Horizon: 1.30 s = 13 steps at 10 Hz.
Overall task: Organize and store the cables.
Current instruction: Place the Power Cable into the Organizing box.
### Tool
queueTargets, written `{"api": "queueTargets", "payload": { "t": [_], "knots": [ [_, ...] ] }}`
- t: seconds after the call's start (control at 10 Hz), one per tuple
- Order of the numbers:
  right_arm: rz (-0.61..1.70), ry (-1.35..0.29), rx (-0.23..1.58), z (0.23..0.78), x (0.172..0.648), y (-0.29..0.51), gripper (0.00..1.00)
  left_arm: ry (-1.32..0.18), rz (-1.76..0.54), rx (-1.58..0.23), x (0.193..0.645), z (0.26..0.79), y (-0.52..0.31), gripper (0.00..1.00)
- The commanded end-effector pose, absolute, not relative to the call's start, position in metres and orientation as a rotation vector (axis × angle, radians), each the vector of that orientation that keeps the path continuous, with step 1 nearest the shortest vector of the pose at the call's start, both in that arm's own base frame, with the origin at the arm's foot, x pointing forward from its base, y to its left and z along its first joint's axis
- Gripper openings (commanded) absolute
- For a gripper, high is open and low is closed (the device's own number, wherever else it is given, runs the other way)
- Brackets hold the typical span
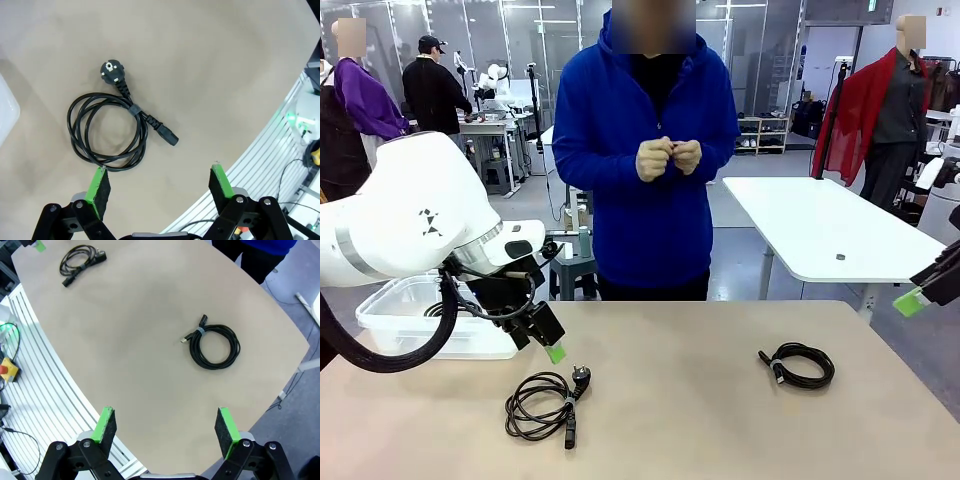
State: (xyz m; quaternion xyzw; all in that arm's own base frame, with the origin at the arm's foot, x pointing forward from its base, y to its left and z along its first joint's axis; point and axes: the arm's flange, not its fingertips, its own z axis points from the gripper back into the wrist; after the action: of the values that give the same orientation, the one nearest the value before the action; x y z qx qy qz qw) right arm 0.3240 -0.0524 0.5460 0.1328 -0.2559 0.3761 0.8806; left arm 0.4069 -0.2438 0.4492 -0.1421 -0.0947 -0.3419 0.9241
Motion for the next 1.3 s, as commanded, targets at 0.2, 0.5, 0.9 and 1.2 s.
{"api": "queueTargets", "payload": {
  "t": [0.2, 0.5, 0.9, 1.2],
  "knots": [
    [0.784, -0.533, 0.277, 0.546, 0.324, -0.052, 1.0, -0.194, -0.703, -0.291, 0.407, 0.449, -0.245, 1.0],
    [0.848, -0.526, 0.398, 0.549, 0.32, -0.094, 1.0, -0.128, -0.611, -0.265, 0.408, 0.44, -0.266, 1.0],
    [0.869, -0.553, 0.413, 0.552, 0.307, -0.123, 1.0, -0.087, -0.537, -0.212, 0.407, 0.433, -0.289, 1.0],
    [0.927, -0.583, 0.474, 0.545, 0.309, -0.134, 1.0, -0.111, -0.425, -0.136, 0.401, 0.432, -0.296, 1.0]
  ]
}}
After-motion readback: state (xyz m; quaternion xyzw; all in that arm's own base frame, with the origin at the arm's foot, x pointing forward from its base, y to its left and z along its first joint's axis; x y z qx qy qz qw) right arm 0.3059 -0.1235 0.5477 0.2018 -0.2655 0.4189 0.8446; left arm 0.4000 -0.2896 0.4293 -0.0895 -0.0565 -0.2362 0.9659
